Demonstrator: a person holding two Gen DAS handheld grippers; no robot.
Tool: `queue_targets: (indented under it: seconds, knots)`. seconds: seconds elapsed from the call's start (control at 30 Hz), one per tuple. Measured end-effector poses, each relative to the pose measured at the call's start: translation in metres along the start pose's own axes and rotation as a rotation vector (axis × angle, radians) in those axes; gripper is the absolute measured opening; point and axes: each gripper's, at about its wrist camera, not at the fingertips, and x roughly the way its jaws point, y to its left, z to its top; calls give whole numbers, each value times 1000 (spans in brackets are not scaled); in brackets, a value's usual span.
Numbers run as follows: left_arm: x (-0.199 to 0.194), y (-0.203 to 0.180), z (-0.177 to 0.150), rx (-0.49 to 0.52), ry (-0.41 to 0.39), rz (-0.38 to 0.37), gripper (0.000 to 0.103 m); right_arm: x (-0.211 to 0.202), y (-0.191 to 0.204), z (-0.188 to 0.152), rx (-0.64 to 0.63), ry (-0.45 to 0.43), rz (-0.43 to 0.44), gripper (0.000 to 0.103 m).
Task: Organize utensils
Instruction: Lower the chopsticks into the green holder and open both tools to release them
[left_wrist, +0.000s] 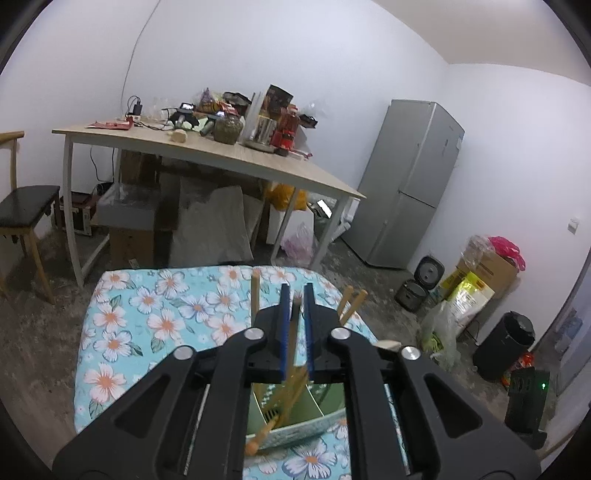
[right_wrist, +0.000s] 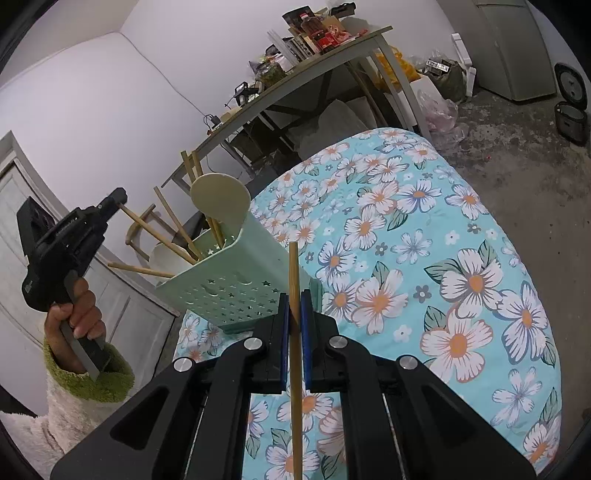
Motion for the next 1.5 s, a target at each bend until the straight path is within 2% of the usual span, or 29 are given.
queue_targets:
  seconds: [0.07, 0.37, 0.43, 0.77, 1.07, 1.33, 1.5]
  knots:
    - [-5, 0, -2, 4, -12, 2, 30, -1, 1, 0, -4, -3, 0, 6]
    - [-32, 1, -5, 3, -52, -2, 38, -21, 22, 9, -56, -58, 18, 6]
    - [-39, 1, -9, 5, -51, 5, 49, -25, 29, 12, -73, -71, 21, 6]
    - [-74, 16, -51, 14, -13, 20, 50, -55, 77, 45, -206, -187, 73, 6]
    - [-100, 48, -88, -2, 20, 101, 54, -70, 141, 94, -372, -339, 140, 6]
    - [-109, 66, -110, -26, 40, 131, 55, -49, 186, 138, -453, -451, 199, 6]
    - [-109, 69, -118, -14, 57, 132, 58, -8, 199, 149, -480, -448, 185, 6]
